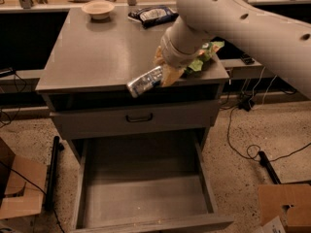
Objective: Pick redbull can from middle drawer and place on counter
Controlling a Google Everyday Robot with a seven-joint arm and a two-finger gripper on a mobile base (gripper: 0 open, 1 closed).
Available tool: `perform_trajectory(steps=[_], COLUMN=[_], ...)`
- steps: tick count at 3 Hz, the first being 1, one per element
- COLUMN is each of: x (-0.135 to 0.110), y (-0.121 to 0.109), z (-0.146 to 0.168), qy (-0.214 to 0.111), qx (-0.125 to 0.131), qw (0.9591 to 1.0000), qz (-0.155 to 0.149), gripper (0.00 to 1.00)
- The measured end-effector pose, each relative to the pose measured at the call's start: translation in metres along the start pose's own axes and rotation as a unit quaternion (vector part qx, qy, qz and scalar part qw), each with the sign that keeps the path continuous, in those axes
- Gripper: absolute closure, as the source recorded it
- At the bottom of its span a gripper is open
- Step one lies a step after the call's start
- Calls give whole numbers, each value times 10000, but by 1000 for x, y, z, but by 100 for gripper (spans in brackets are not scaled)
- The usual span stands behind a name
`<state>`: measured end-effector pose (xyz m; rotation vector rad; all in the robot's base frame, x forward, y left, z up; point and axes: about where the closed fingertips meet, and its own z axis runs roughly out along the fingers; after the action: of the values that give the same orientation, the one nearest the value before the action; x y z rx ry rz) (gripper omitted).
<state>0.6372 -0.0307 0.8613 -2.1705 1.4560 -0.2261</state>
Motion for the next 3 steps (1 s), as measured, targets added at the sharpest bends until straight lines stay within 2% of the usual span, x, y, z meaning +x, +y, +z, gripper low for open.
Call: perform_trajectory(steps=[2, 3], x=[-27, -34], y=[-61, -91], z=[-2, 11], qy=[-260, -244], qx=[277, 252], qw=[9979, 9974], qz=[-520, -624], gripper=[100, 100])
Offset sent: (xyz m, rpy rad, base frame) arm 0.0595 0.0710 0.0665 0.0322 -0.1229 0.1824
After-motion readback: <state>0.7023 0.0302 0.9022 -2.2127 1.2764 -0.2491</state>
